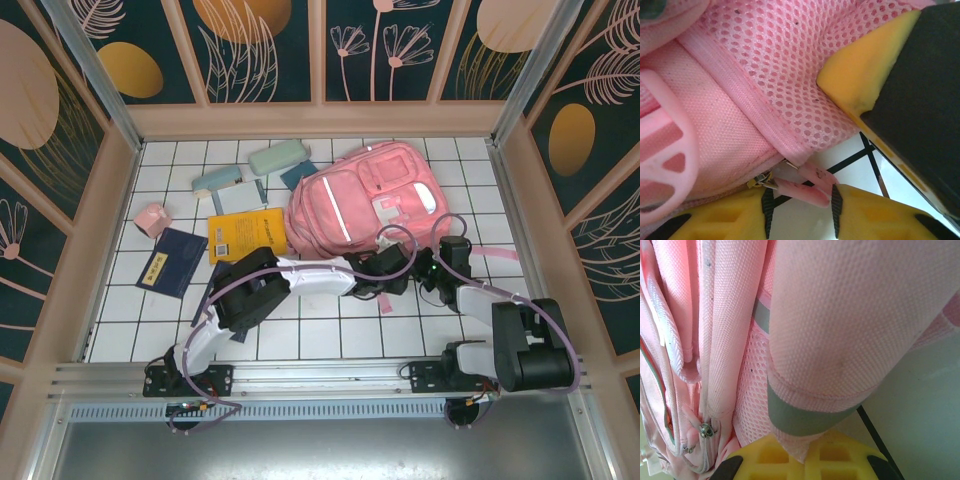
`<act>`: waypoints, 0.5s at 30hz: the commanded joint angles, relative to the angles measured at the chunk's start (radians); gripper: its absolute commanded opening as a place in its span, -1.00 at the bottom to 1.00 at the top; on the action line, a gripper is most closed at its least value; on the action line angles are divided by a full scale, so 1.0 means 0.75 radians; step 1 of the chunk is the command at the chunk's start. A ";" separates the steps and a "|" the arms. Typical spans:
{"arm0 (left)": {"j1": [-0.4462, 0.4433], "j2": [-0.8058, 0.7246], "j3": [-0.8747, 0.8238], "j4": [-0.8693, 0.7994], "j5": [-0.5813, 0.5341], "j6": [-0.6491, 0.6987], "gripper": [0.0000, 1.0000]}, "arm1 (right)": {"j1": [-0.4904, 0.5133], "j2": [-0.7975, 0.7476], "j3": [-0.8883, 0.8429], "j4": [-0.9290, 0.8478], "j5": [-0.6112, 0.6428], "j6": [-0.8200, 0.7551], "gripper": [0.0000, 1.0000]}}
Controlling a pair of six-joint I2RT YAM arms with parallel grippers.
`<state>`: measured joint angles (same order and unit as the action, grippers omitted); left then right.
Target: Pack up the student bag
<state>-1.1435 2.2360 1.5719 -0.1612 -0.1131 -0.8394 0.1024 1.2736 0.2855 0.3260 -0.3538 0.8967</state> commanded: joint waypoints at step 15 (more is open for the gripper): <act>0.017 0.062 0.090 -0.185 -0.062 -0.023 -0.40 | 0.002 0.043 -0.011 -0.028 -0.050 -0.014 -1.00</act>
<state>-1.1389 2.2410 1.6039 -0.2344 -0.1356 -0.8509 0.1024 1.2858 0.2855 0.3347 -0.3542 0.8967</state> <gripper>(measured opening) 0.299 0.065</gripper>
